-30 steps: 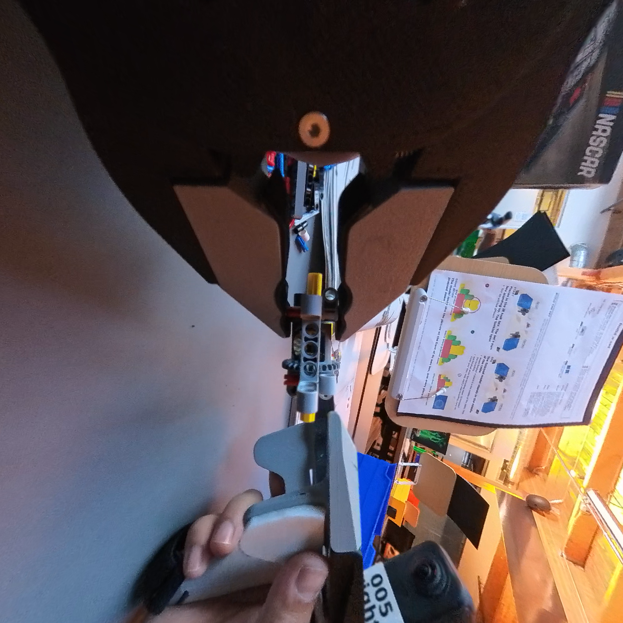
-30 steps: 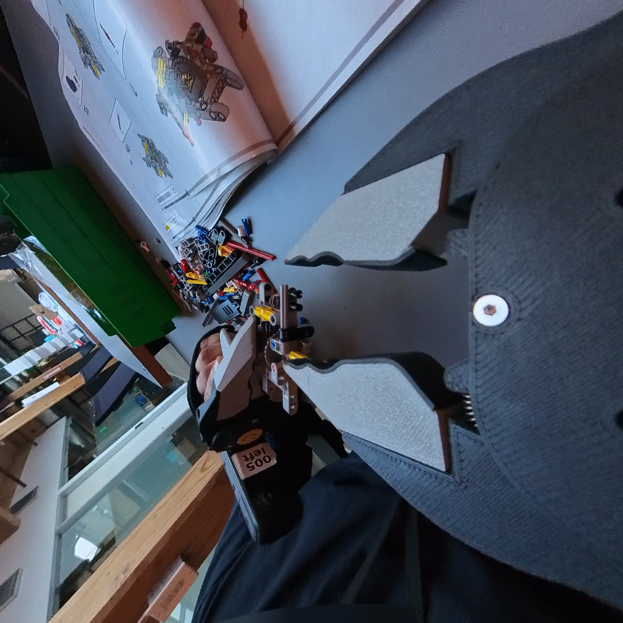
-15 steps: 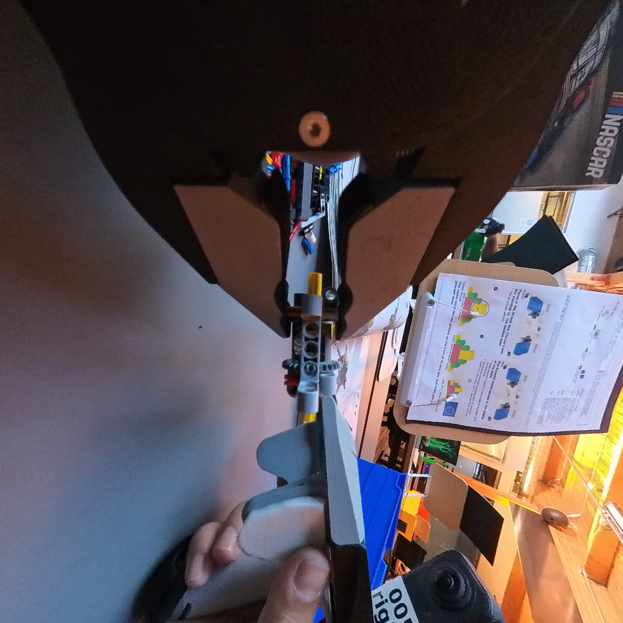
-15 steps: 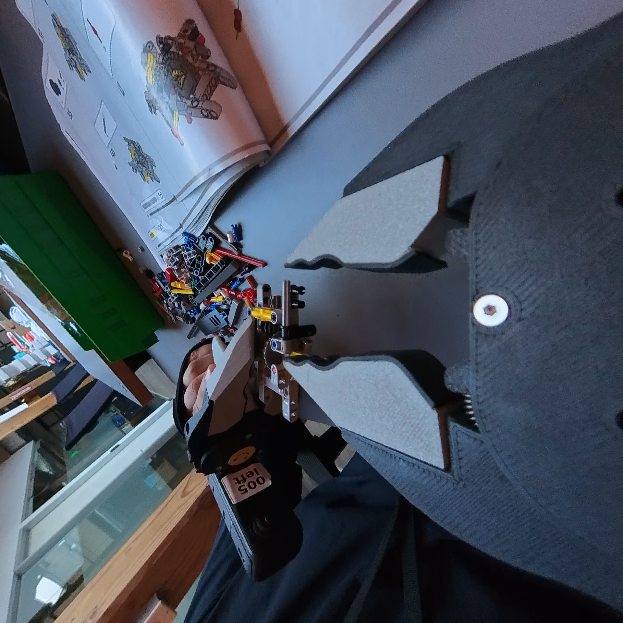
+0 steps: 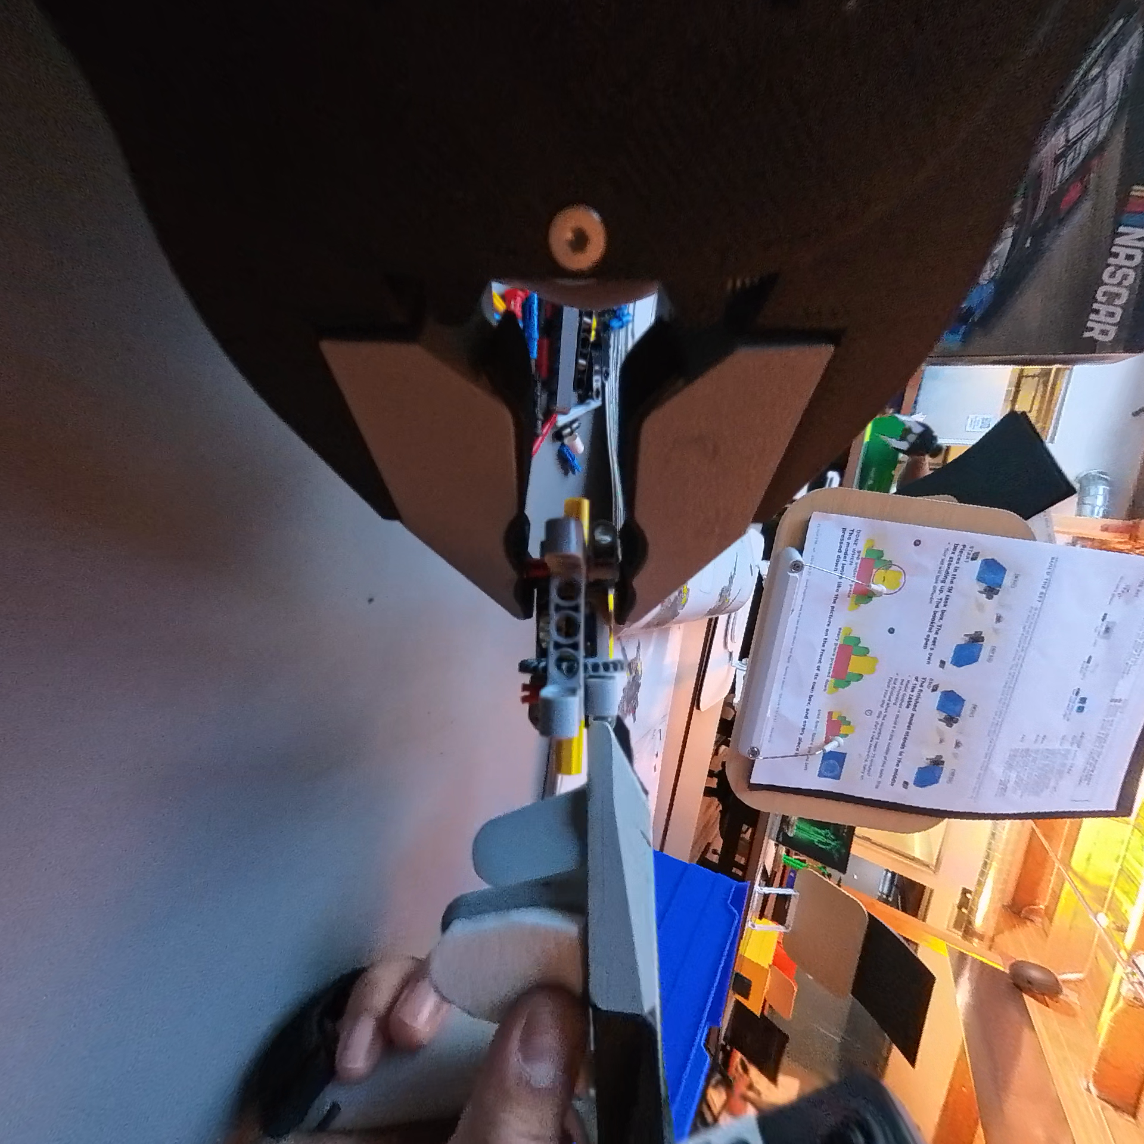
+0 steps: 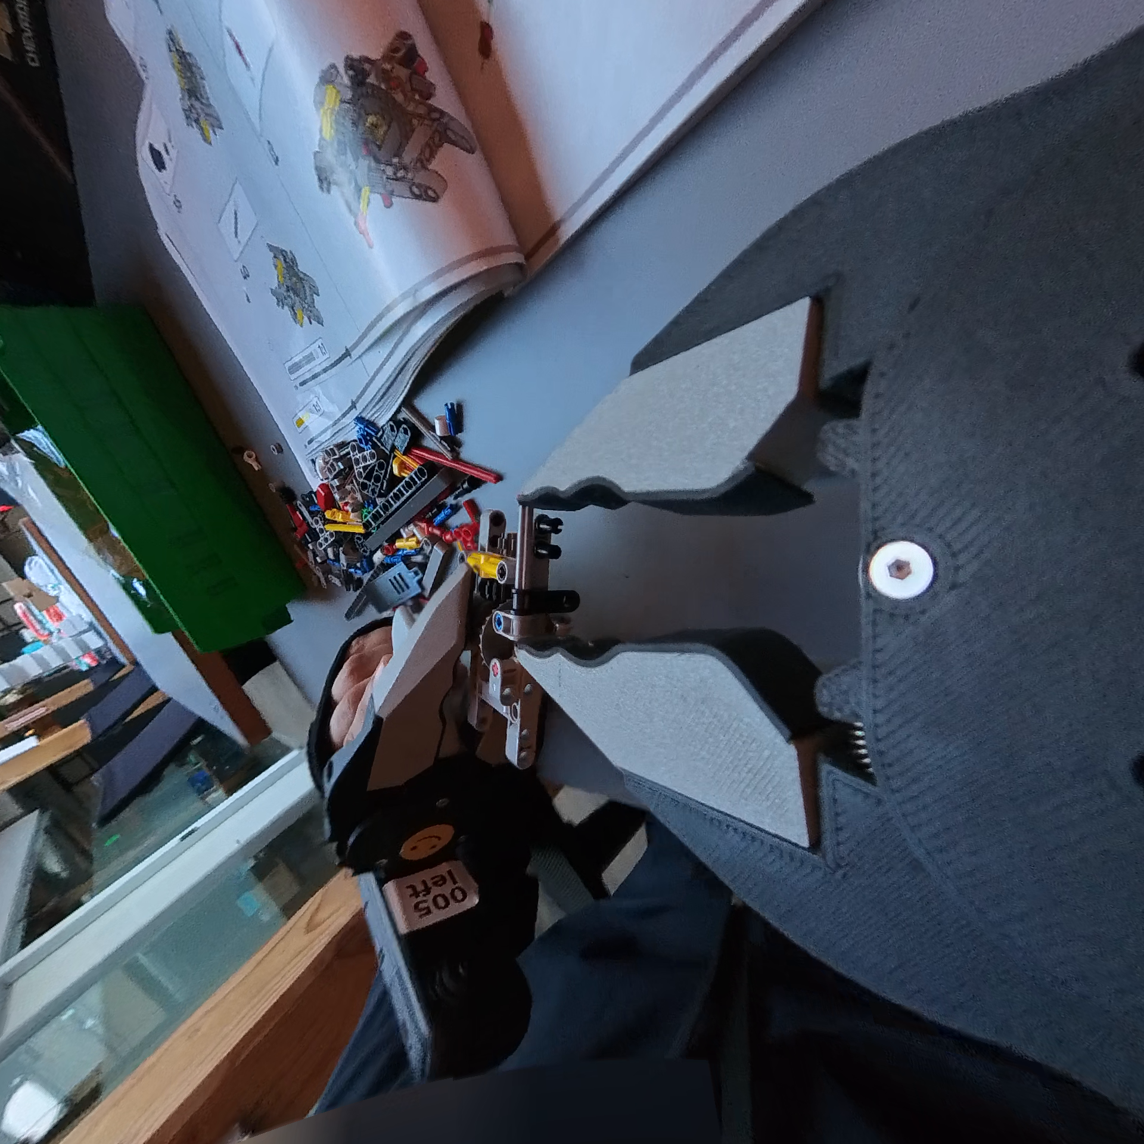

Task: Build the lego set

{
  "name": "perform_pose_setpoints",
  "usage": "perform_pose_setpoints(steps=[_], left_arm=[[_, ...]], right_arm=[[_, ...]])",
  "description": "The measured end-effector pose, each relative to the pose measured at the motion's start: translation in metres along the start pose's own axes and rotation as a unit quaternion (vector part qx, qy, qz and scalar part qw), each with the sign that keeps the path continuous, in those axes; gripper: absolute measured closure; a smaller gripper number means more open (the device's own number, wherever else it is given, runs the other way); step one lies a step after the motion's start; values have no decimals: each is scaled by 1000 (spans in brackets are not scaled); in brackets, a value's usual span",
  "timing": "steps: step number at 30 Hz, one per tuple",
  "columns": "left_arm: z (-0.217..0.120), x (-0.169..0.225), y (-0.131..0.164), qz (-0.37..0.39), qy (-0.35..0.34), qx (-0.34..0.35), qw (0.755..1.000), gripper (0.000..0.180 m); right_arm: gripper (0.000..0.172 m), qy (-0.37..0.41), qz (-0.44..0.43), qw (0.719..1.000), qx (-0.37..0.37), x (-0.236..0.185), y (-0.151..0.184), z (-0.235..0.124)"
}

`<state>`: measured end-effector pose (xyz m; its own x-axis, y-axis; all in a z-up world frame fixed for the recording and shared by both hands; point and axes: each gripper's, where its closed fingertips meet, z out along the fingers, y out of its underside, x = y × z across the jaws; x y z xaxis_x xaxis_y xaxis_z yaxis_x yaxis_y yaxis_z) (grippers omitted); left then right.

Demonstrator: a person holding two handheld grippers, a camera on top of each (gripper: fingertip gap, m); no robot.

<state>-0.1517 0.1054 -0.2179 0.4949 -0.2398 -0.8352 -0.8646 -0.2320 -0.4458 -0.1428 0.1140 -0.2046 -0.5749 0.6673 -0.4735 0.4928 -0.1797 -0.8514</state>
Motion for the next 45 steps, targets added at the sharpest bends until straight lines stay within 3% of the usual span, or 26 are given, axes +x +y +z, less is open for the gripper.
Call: perform_pose_setpoints(steps=[9,15,17,20,24,29,33,36,45], left_arm=[[1,-3,7,-2,-13,-27,1000,159],[1,-13,5,-29,-28,-15,999,158],[1,-13,3,-34,-26,-3,999,158],[0,-13,-2,-28,-27,15,999,159],[1,-16,4,-55,-25,13,998,158],[1,-20,9,-67,-30,7,997,158],[2,-16,4,-55,-27,9,998,158],[3,-16,3,-51,-29,8,998,158],[3,-16,3,-53,-28,9,998,158]], right_arm=[[138,69,-99,992,-17,-3,-2,6],[137,38,-42,997,43,-1,-16,5],[140,-2,0,999,47,-1,-17,2],[148,-17,-10,999,37,-3,-16,-5],[133,-5,-42,998,42,-4,-17,-10],[94,13,-40,997,61,-2,-23,-6],[94,52,-68,995,56,-2,-21,5],[111,57,-95,993,36,-7,-16,10],[124,79,-109,990,35,-3,-16,7]])
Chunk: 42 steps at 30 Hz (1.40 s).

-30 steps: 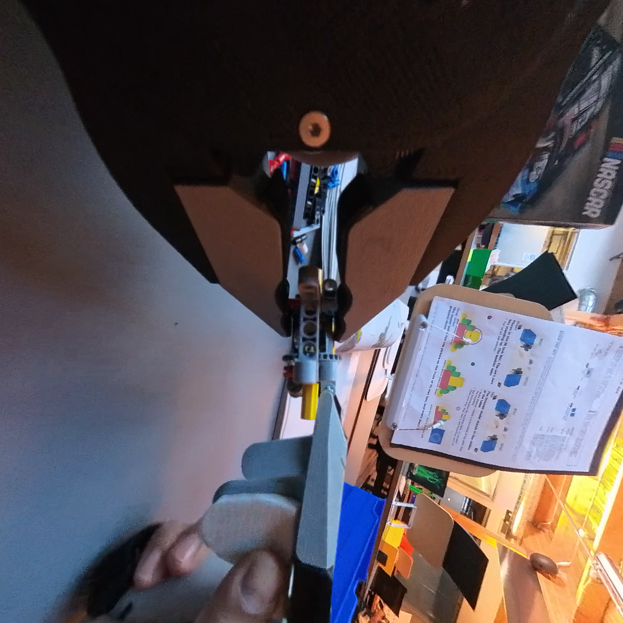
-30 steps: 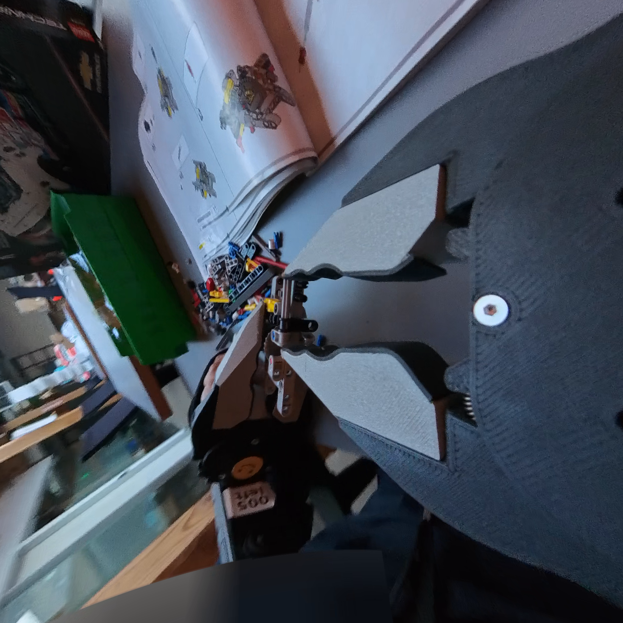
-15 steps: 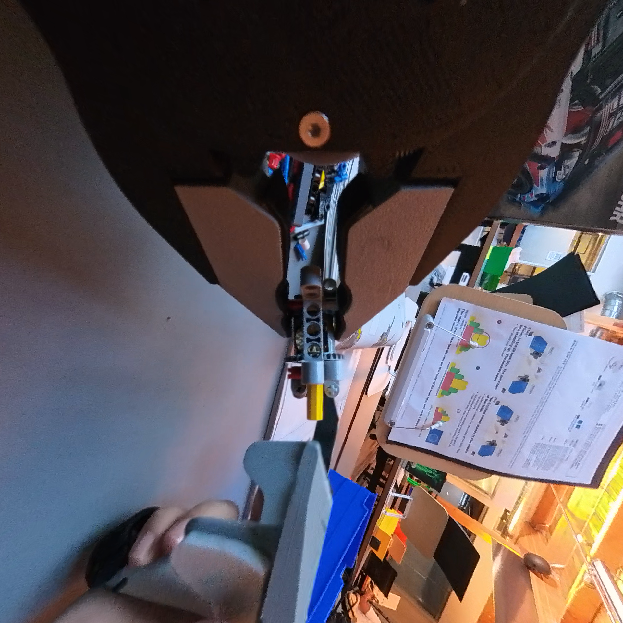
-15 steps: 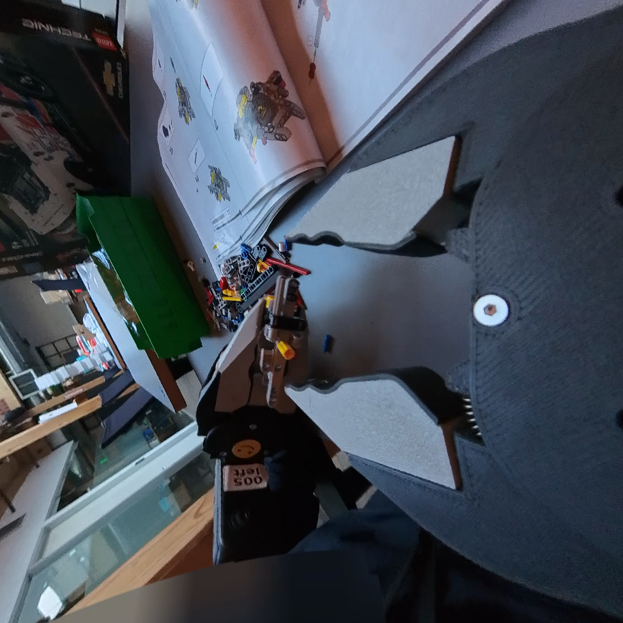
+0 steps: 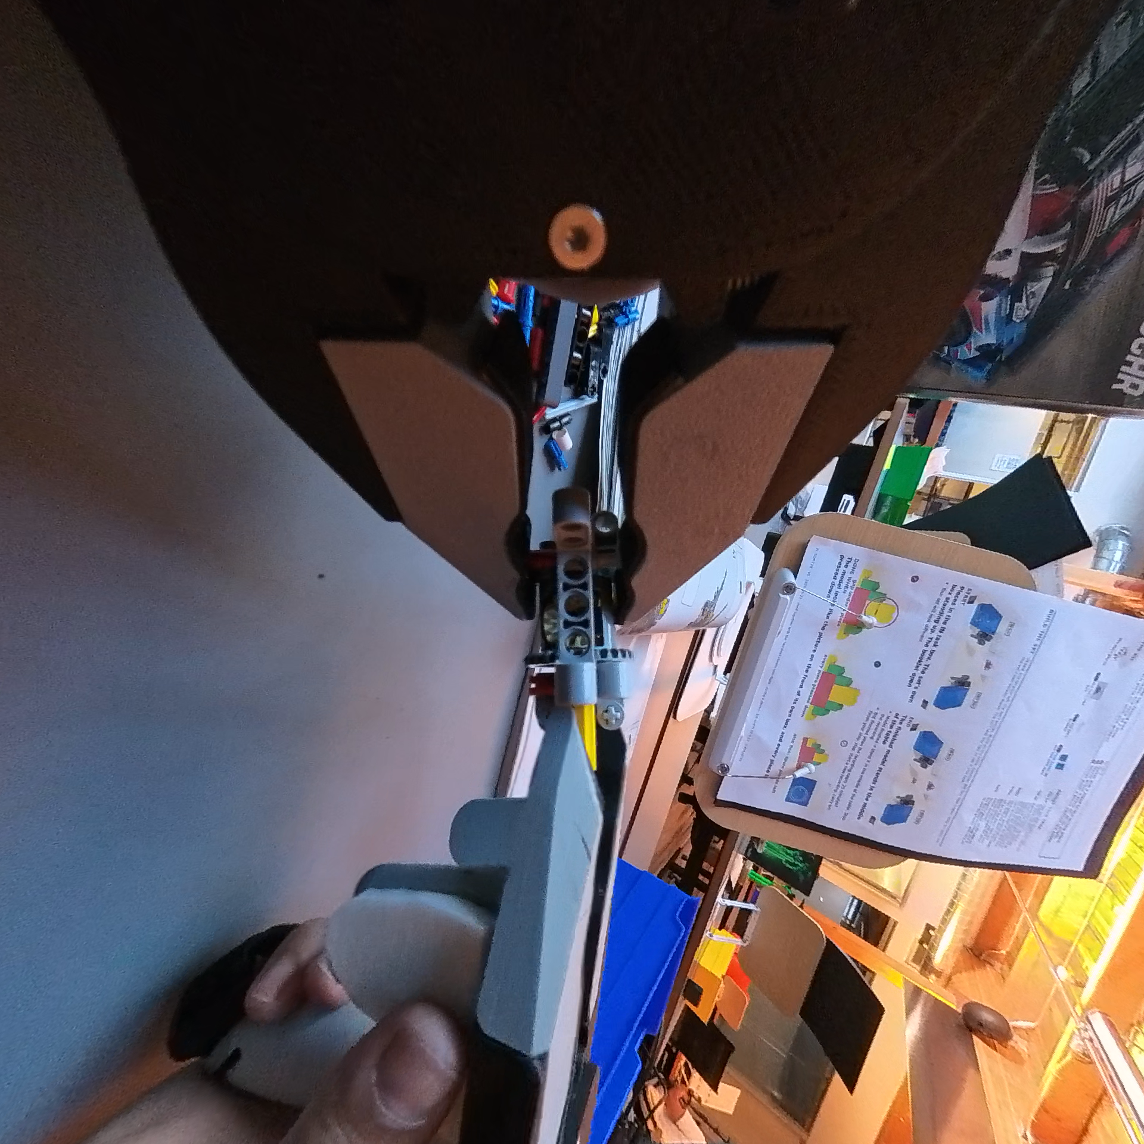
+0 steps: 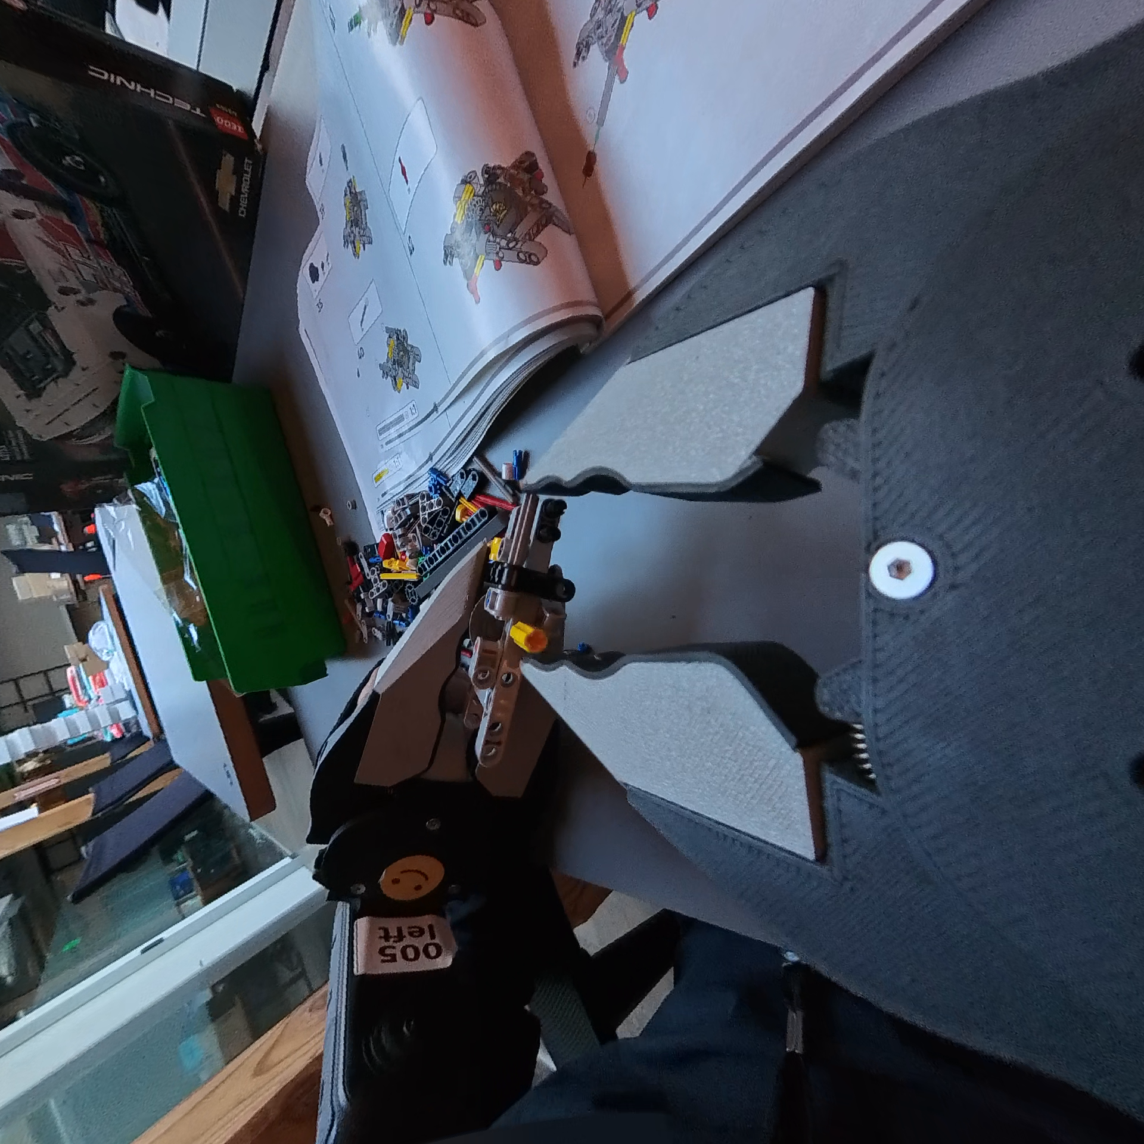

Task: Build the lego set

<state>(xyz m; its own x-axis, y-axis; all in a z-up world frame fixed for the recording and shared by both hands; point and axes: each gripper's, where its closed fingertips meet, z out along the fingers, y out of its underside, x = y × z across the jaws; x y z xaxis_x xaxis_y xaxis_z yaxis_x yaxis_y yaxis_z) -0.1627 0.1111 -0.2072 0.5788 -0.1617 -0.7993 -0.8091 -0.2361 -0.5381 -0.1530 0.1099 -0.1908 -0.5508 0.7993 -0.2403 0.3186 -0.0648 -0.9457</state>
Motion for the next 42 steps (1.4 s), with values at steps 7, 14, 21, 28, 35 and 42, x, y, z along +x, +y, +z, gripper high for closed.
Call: perform_pose_setpoints(steps=[7,14,21,28,35,42], left_arm=[[0,0,0,1,2,1,1000,159],[0,0,0,-1,2,3,1000,159],[0,0,0,-1,0,6,1000,158],[0,1,1,-2,4,5,1000,158],[1,1,1,0,4,5,1000,158],[1,2,1,2,5,3,1000,158]], right_arm=[[124,-2,-1,1000,5,0,-1,0],[124,-3,-1,1000,9,0,-2,0],[124,-1,-2,1000,11,0,-2,0],[124,-3,4,1000,9,1,-1,0],[124,-5,6,1000,8,2,0,0],[124,-4,7,1000,11,3,0,0]])
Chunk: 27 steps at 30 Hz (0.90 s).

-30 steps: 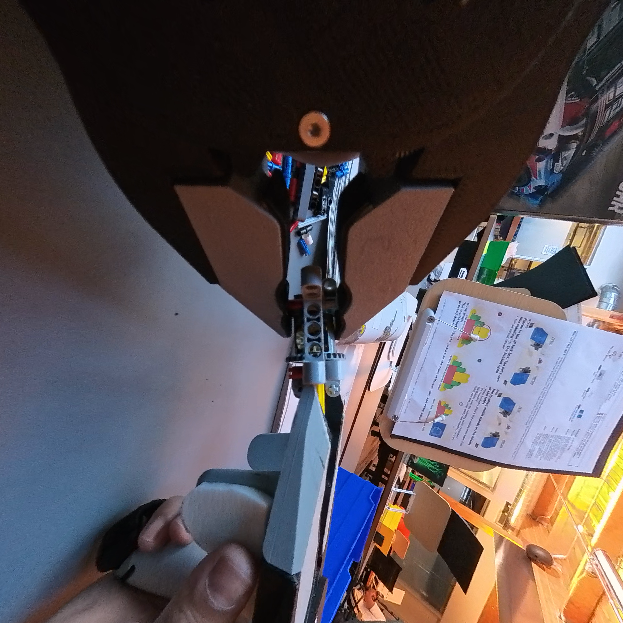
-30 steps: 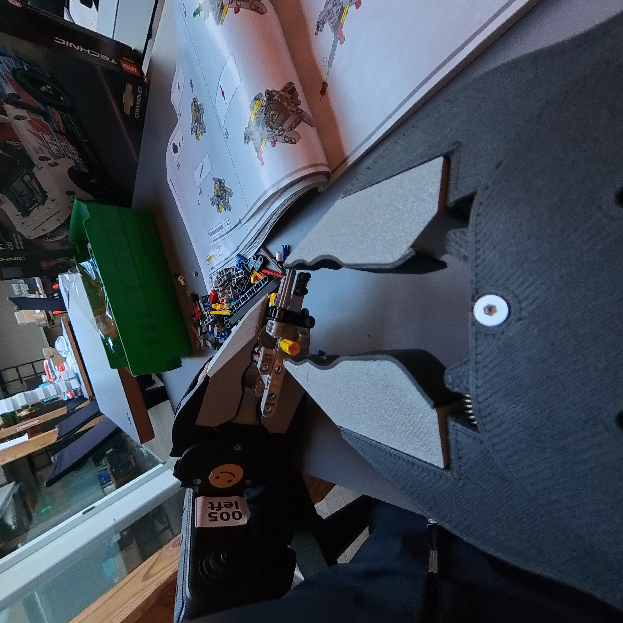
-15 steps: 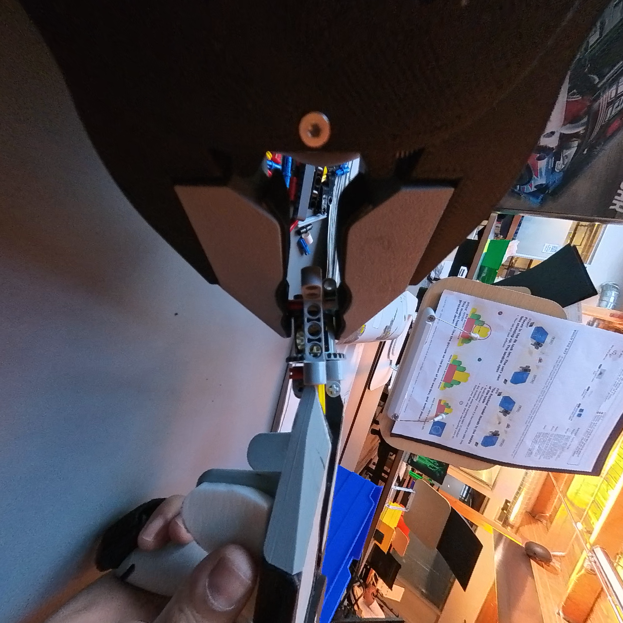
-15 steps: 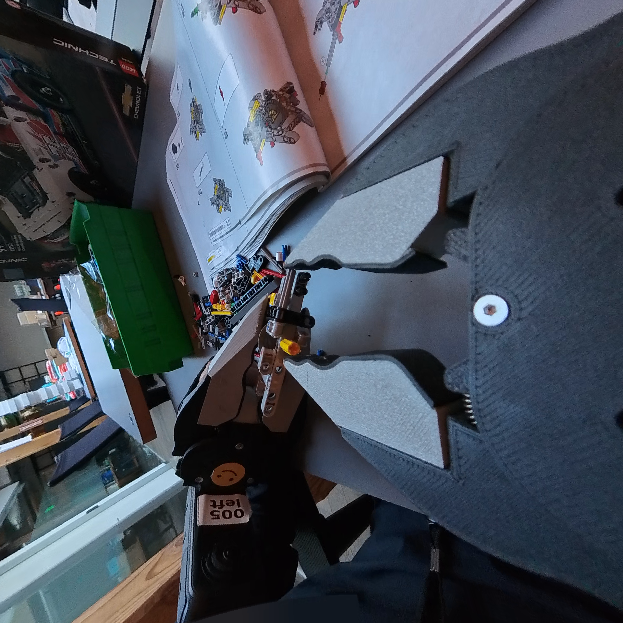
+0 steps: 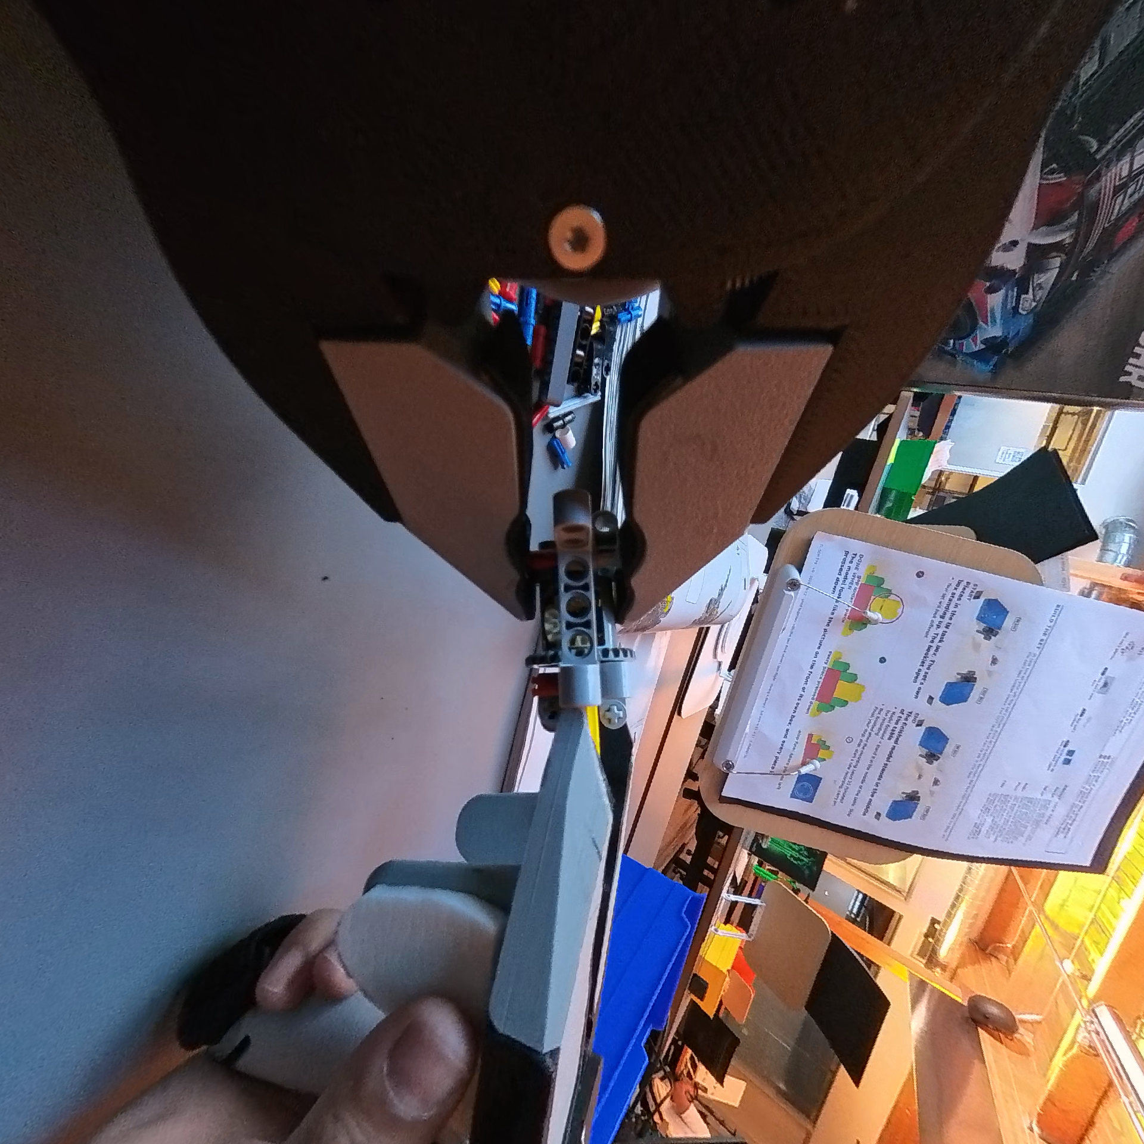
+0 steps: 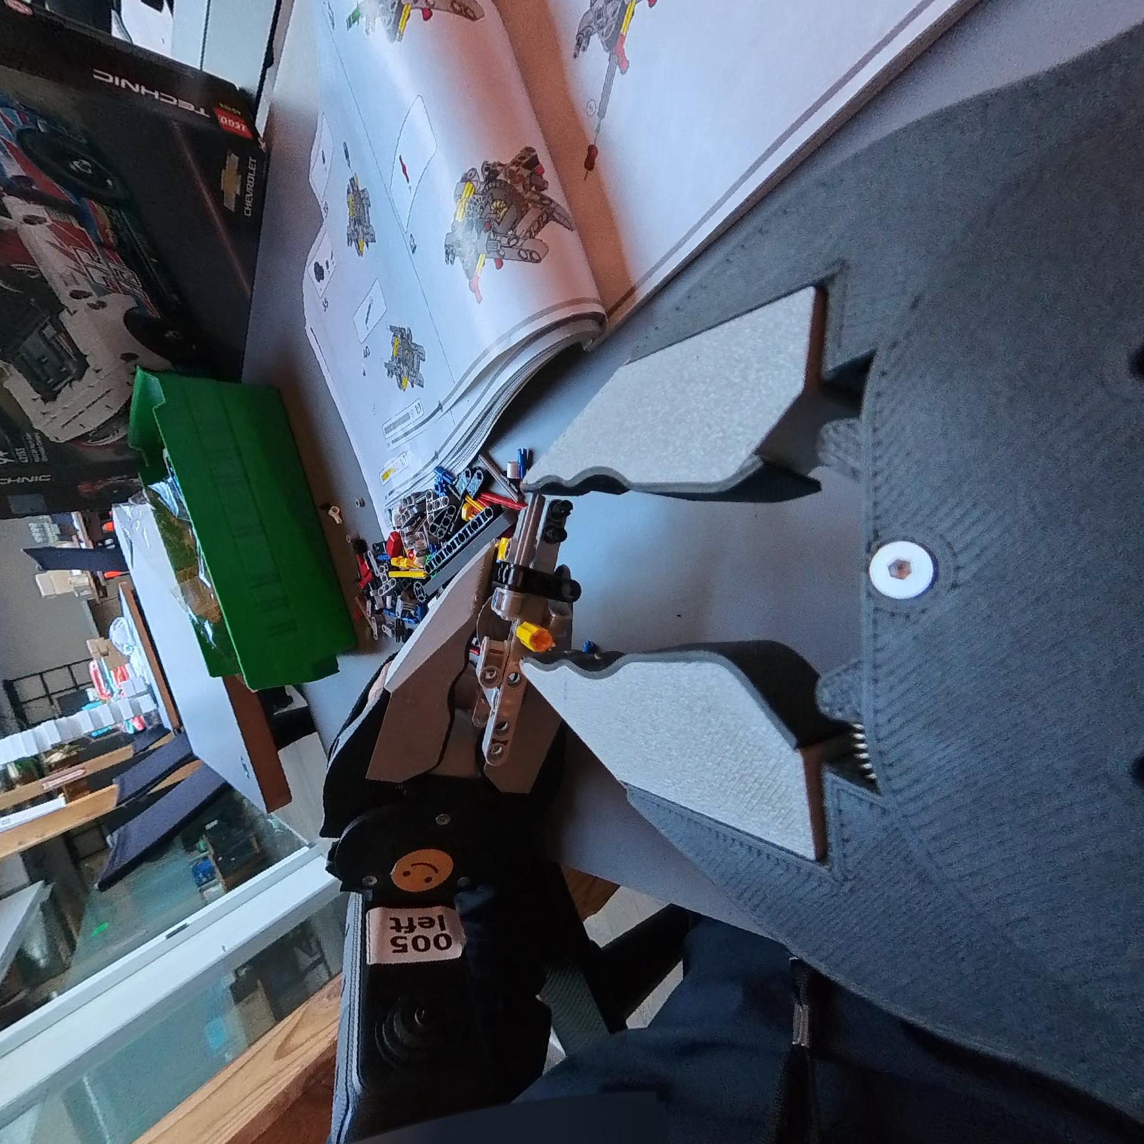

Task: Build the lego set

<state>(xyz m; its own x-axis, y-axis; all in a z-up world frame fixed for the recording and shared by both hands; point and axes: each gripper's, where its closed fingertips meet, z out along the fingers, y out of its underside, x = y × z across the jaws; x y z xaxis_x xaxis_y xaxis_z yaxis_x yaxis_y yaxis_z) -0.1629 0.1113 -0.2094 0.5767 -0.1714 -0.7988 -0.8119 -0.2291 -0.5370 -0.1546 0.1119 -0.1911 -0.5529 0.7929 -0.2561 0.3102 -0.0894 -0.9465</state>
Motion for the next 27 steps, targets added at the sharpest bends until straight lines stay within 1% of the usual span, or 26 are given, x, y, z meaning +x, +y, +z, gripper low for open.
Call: perform_pose_setpoints(steps=[4,8,12,15,24,25,26,27], left_arm=[[1,3,3,4,7,-12,1000,158],[1,1,2,-3,3,-15,1000,159],[2,4,4,28,-8,-40,999,159],[0,3,0,4,-4,-29,1000,159],[-1,5,1,3,-7,-40,999,160],[1,11,1,-1,10,-41,999,158],[2,10,4,1,8,-49,999,158],[3,7,3,5,0,-41,999,157]], right_arm=[[125,6,-6,1000,-9,1,4,1],[126,7,5,1000,-1,2,3,1],[127,27,-26,999,-18,0,6,1],[127,30,-26,999,-14,-1,3,0],[128,44,-40,998,-18,-7,2,2],[151,32,-50,998,-20,-14,3,3],[151,44,-68,997,-18,-16,4,6],[150,53,-85,995,-19,-16,2,6]])
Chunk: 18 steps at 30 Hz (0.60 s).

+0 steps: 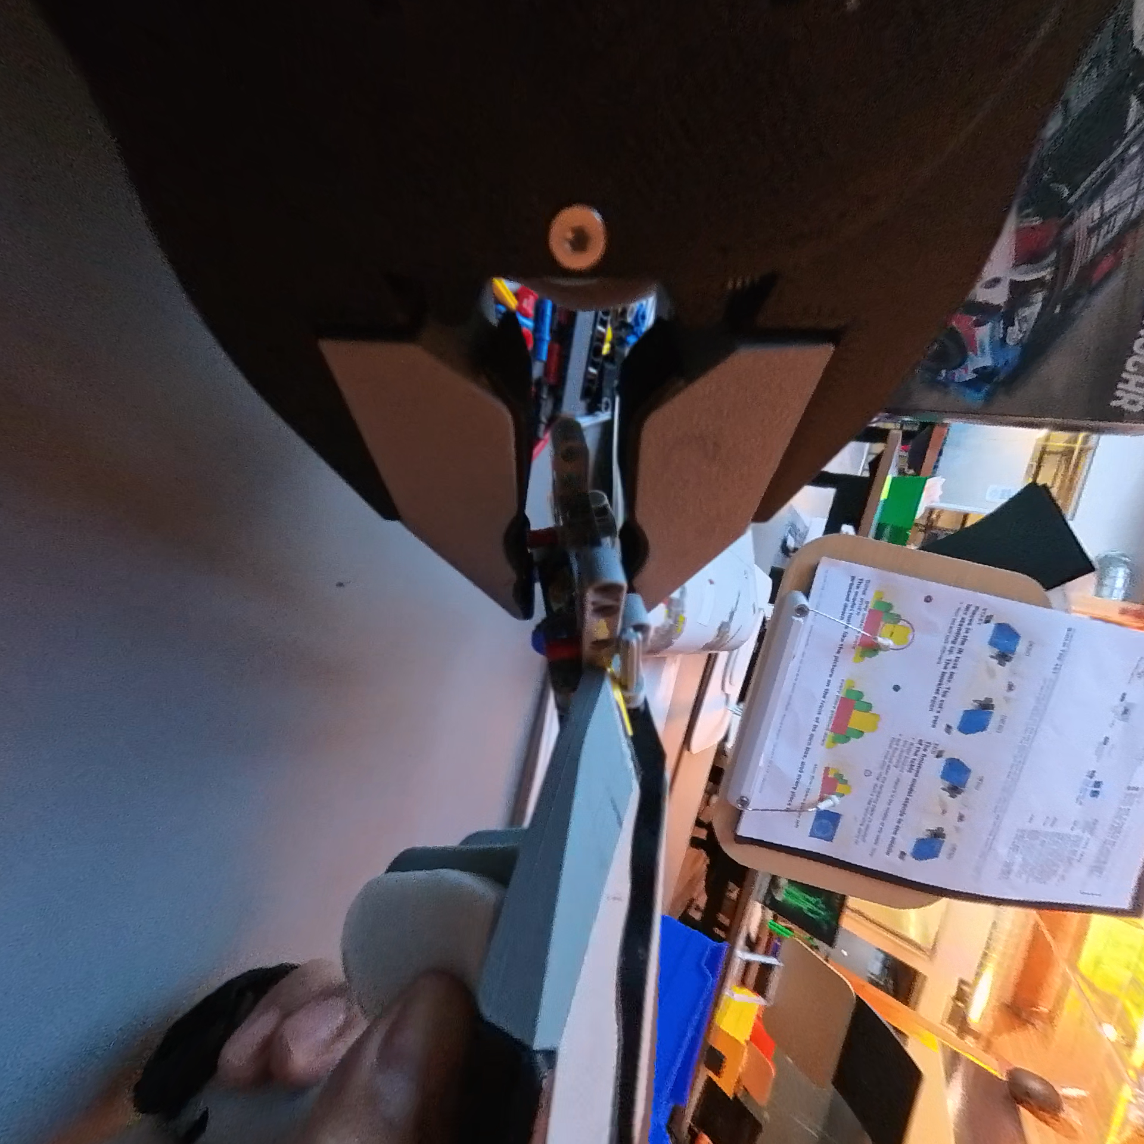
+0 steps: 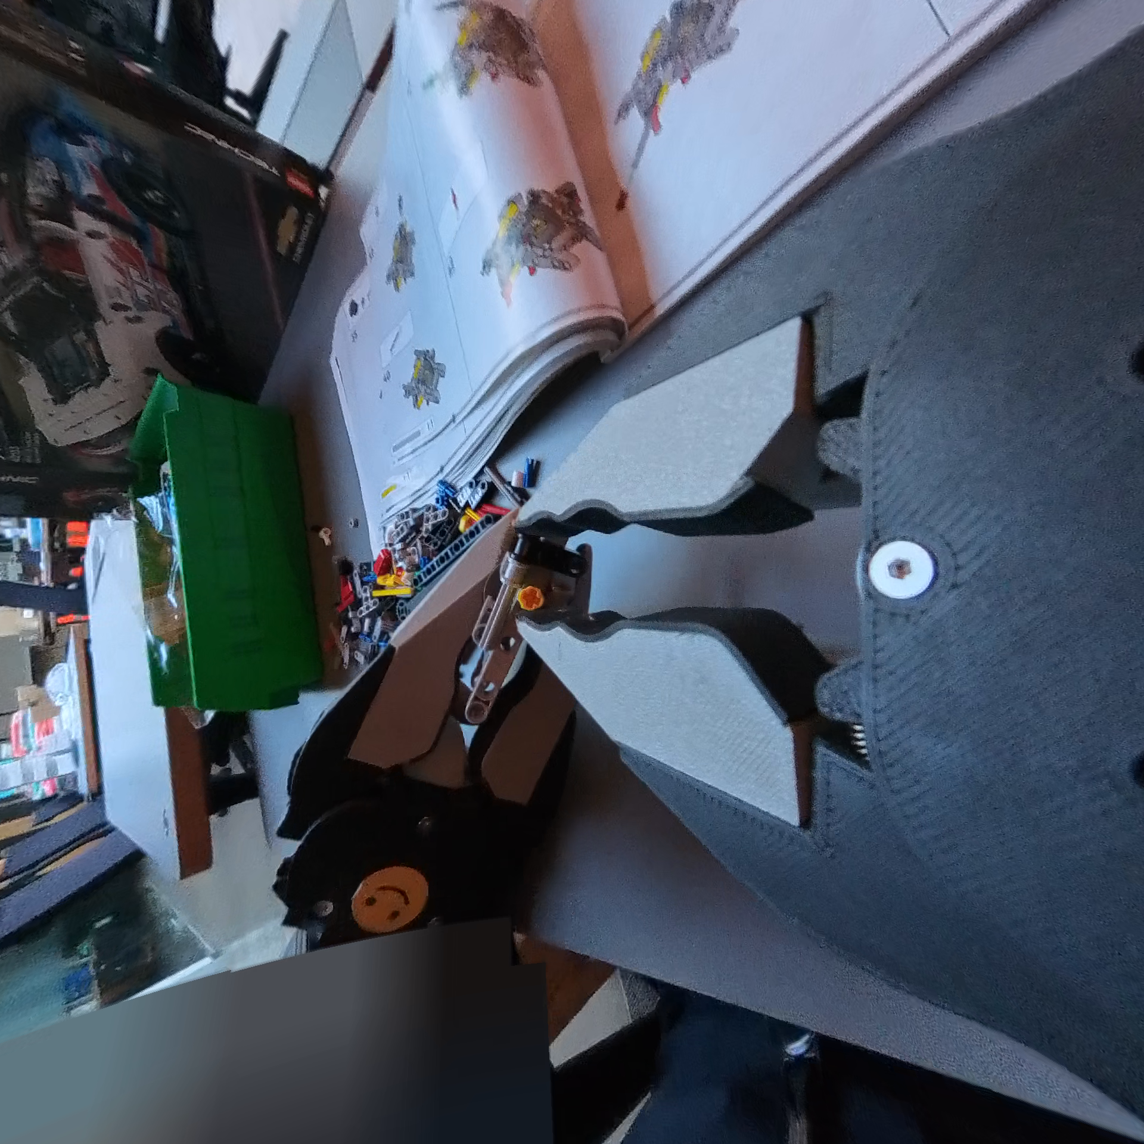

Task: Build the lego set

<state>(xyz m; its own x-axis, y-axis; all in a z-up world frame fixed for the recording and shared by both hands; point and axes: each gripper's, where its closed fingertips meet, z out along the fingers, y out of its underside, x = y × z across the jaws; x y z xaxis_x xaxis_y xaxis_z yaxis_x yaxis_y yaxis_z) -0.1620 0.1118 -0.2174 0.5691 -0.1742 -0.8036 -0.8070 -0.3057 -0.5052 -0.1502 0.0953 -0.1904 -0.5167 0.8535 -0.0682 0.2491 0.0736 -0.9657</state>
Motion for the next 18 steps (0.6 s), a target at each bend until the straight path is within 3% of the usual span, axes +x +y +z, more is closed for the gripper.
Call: perform_pose_setpoints(steps=[2,5,9,13,18], left_arm=[[1,-10,0,-29,-10,4,1000,158],[5,-8,3,-6,-13,0,1000,158],[4,-9,3,-4,-18,1,1000,158],[6,-11,11,-12,-19,-18,1000,159],[10,-13,19,12,-32,-52,998,159]], right_arm=[[150,-3,0,1000,21,6,-9,0],[149,-9,21,1000,17,12,-6,1],[125,21,12,1000,-2,25,2,-6],[121,32,-1,999,2,27,1,-11],[107,0,59,998,2,17,4,2]])
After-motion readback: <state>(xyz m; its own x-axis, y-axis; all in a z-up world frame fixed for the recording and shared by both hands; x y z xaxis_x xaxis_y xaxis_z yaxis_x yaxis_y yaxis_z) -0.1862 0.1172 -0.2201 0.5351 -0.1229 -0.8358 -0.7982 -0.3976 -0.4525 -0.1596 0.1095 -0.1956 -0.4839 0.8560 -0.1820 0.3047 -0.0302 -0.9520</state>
